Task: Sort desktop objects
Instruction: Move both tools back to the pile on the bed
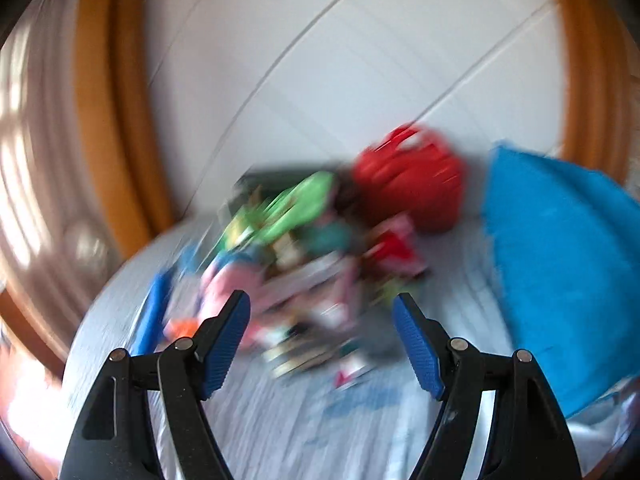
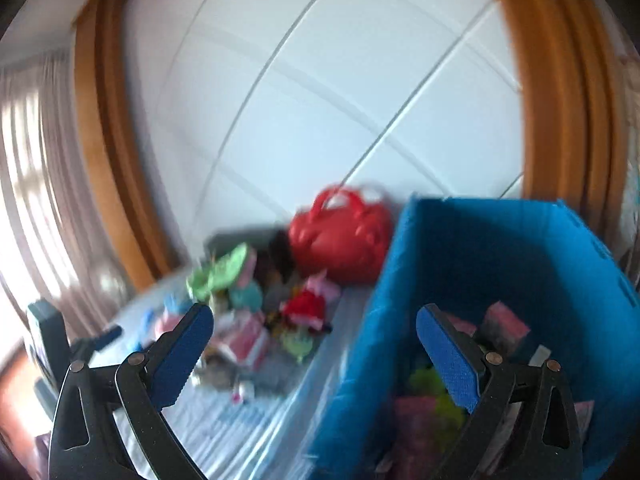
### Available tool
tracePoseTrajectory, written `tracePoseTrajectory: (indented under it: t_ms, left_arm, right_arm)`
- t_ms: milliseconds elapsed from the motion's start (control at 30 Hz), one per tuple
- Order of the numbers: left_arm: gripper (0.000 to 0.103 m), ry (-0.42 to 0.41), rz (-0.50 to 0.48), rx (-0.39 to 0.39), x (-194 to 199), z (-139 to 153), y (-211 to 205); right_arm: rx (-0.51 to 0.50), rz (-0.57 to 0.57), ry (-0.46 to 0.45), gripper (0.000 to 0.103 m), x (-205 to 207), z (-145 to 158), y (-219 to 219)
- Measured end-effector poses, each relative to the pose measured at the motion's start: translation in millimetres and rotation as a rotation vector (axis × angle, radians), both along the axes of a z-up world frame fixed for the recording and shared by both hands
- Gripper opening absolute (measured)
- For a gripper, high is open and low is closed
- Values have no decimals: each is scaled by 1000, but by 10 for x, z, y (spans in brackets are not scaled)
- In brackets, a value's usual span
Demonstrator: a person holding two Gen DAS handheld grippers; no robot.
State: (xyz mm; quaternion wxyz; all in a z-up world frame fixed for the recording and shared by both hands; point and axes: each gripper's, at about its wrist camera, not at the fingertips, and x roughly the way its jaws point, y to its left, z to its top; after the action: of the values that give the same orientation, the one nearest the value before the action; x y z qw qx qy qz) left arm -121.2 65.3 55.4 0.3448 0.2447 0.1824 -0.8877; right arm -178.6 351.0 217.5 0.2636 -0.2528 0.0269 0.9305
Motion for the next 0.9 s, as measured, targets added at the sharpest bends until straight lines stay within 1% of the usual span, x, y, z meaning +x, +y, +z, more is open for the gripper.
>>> tracePoseTrajectory:
  t_ms: [67,100,133,167,200,233,300,367,400,467,500,600,633,667,700,733,800,833,900]
  left_arm:
    - [73,-26,34,77,136,-351,-399]
    - [73,-52,62,132,218,-604,-670]
    - [73,-81,84,164,267,-793,-853]
    - [73,-128,120,200,330,-1078,-1138]
    - [73,-150,133,212,372,-1242,-1265]
    - [73,-186,139,233,407,-1487,-1496]
    - [73,-232,127,273,468,-1848,-1769]
    - [73,-255,115,306,516,-2095,-2006]
    - [73,-254,95,321,533,-2214,-2125]
    - [73,-249,65,335,536,-2348,-2266]
    - [73,-237,33,345,515,-2415,-2339]
    - [73,-268,-5,367,436,-2595,-2485]
    - [73,-278,-8,346,434,-2636,-2496]
    - [73,-286,-13,318,444,-2635,-2482]
    - [72,-281,-33,325,465,-2652,-2481]
    - [69,-265,-51,314,513,-2634,-2470]
    - [69,-235,-104,334,629,-2634,-2445]
    - [69,-240,-118,328,672,-2645,-2437]
    - [69,-284,-122,313,700,-2688,-2443]
  right_arm:
    - [12,8,-53,103,-343,-196,-146]
    - [4,12,-81,103,-539,-323,-216]
    - [-18,13,-99,103,-675,-426,-250]
    - [-61,15,-120,103,-858,-574,-278]
    - [-96,20,-134,103,-973,-707,-289]
    - [-137,20,-155,103,-1127,-866,-291]
    - [-171,-8,-193,103,-1314,-1154,-249]
    - [-193,-38,-247,103,-1474,-1468,-196]
    - [-209,-56,-289,103,-1555,-1663,-166]
    - [-236,-91,-351,103,-1635,-1946,-79]
    - [-253,-113,-379,103,-1665,-2097,-20]
    - [-302,-174,-425,103,-1719,-2467,114]
    - [-315,-192,-433,103,-1714,-2559,149]
    - [-328,-208,-443,103,-1724,-2639,184]
    - [-349,-217,-461,103,-1749,-2743,234]
    - [-366,-220,-475,103,-1763,-2817,259]
    - [-390,-225,-493,103,-1794,-2970,299]
    - [-399,-226,-503,103,-1816,-3040,314]
    - [-412,-229,-512,103,-1867,-3151,331]
